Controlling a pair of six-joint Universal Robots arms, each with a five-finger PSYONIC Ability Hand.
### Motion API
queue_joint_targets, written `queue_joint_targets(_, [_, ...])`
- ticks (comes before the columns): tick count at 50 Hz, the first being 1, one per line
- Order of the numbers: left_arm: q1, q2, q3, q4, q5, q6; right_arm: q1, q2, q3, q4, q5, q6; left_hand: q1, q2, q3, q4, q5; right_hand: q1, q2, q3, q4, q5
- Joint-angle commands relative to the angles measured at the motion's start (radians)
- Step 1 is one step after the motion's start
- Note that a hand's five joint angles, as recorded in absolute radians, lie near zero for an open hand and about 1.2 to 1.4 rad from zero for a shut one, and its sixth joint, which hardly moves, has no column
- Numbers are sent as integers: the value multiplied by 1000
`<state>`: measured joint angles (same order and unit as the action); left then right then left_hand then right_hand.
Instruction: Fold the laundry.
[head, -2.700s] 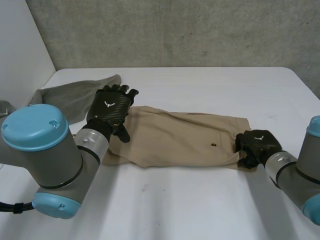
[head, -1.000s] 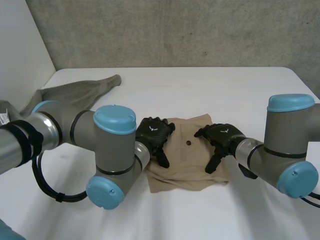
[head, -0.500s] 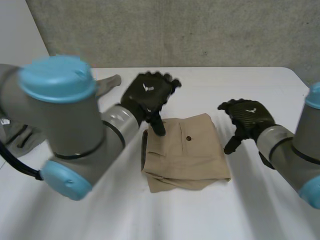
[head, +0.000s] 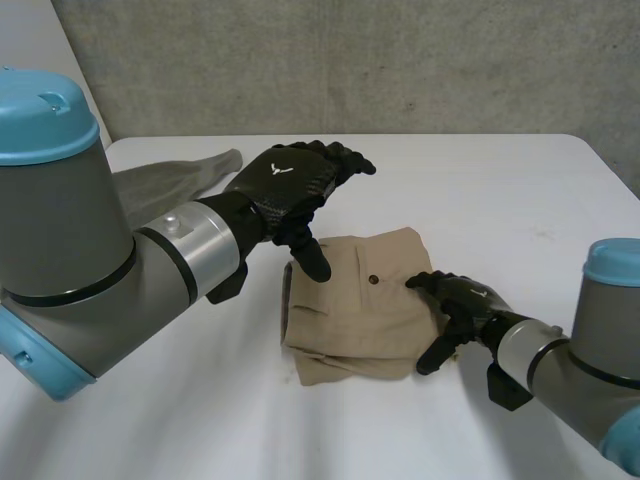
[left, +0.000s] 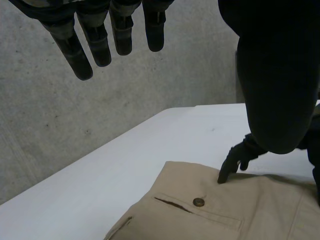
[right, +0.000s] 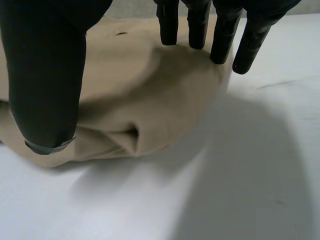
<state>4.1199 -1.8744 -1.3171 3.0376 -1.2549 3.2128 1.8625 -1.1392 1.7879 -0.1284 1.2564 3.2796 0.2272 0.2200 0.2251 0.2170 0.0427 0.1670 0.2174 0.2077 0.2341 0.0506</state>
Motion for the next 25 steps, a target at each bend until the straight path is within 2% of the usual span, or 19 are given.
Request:
queue_joint_targets(1, [0,-2,-5,3,-3,1,38,61,-59,-23,12,3,-11,-4,-9,-1,-1,8,-43,-33,-60,-51])
queue_joint_targets(7, [2,-9,-5,3,-3,2,60,105,-110,-28,14,3,-11,-4,-9,-1,-1,58,8,18,-9,0])
queue_joint_targets(11, [2,-12,-7,4,-3,2,64,130,-145,-30,26,2,-14,-6,-12,-3,-4,361,310,320,293,302])
queue_joint_targets(12, [2,-14,-7,3,-1,2,64,148,-162,-30,34,2,-14,-6,-12,-3,-4,539,488,498,471,480])
queue_joint_targets(15, [5,-14,-10,6,-1,2,64,176,-199,-27,57,-1,-14,-6,-12,-3,-4,818,768,778,751,760])
queue_joint_targets(16, [5,-14,-10,6,-1,2,63,189,-221,-25,73,-6,-14,-6,-12,-3,-4,1023,972,982,956,965])
queue_joint_targets(18, [5,-14,-11,6,-1,2,61,196,-240,-20,89,-12,-14,-6,-12,-3,-4,1183,1132,1142,1115,1124])
queue_joint_targets(25, [5,-14,-13,6,-3,1,52,245,-378,-13,123,-75,-17,-9,-14,-6,-7,1229,1179,1189,1162,1171])
